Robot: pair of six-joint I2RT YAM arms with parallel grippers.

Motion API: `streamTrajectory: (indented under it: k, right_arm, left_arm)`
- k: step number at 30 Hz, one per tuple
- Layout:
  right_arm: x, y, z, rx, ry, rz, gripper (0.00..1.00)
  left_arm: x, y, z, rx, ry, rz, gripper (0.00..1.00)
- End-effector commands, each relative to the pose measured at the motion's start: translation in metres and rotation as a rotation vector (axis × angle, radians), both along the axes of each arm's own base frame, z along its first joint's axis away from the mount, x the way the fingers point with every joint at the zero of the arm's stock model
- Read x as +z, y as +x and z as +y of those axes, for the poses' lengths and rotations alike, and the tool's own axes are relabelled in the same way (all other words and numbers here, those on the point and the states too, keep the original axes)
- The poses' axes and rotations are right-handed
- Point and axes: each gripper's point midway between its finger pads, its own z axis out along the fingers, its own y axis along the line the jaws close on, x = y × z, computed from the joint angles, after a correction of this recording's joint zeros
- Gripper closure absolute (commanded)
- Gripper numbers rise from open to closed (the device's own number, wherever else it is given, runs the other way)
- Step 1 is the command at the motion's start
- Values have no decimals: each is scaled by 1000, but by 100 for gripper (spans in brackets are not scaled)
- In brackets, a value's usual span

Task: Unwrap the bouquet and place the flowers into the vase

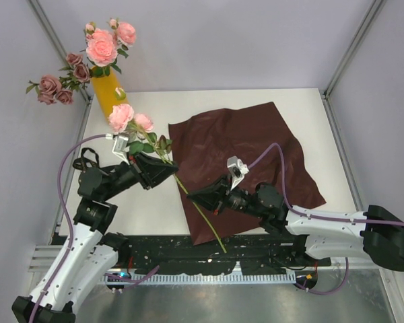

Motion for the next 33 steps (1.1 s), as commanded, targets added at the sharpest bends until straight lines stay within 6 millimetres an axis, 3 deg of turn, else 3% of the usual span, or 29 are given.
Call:
streamTrajectory:
  k: [1, 3, 4, 5, 6, 8, 10, 11, 12, 13, 14, 15, 17, 21, 28, 31, 33]
  right_arm:
    - [40, 1, -1, -21, 106, -68, 95]
    - [38, 2, 0, -23, 102, -67, 94]
    - [38, 2, 1, -22, 99, -66, 95]
    - [37, 2, 1, -21, 98, -64, 95]
    - [35, 3, 2, -25, 89, -61, 95]
    - [34, 5, 5, -30, 74, -50, 91]
    - [30, 8, 7, -38, 40, -32, 79]
    - [25, 10, 8, -43, 13, -21, 64]
    - [29, 11, 6, -53, 17, -23, 57]
    - [28, 11, 4, -60, 8, -23, 40]
    - [29, 12, 0, -74, 14, -24, 32]
    - [30, 14, -4, -95, 16, -28, 16]
    - [30, 16, -14, -129, 21, -41, 1]
    - [28, 23, -35, -213, 22, -55, 5]
    - [23, 27, -49, -270, -14, -81, 5]
    - [21, 28, -54, -288, -33, -90, 5]
    - [18, 30, -57, -302, -50, -99, 4]
  left_arm:
    - [6, -5, 3, 14, -15, -62, 70]
    - [4, -5, 5, 33, -10, -69, 64]
    - [3, -5, 6, 36, -7, -73, 71]
    - [5, -6, 6, 33, -5, -82, 93]
    - [6, -6, 6, 35, -4, -84, 100]
    - [9, -4, 8, 54, -5, -84, 100]
    - [10, 1, 12, 99, 5, -89, 100]
    - [12, 4, 16, 137, 21, -106, 100]
    - [14, 6, 20, 169, 49, -125, 100]
    - [21, 9, 27, 225, 83, -160, 100]
    - [27, 12, 35, 280, 115, -189, 100]
    - [26, 19, 45, 352, 166, -207, 100]
    - [37, 26, 67, 489, 228, -271, 100]
    - [63, 39, 111, 753, 310, -386, 100]
    - [101, 70, 182, 1183, 513, -468, 100]
    - [129, 79, 206, 1347, 552, -506, 100]
    - [145, 89, 209, 1378, 590, -534, 100]
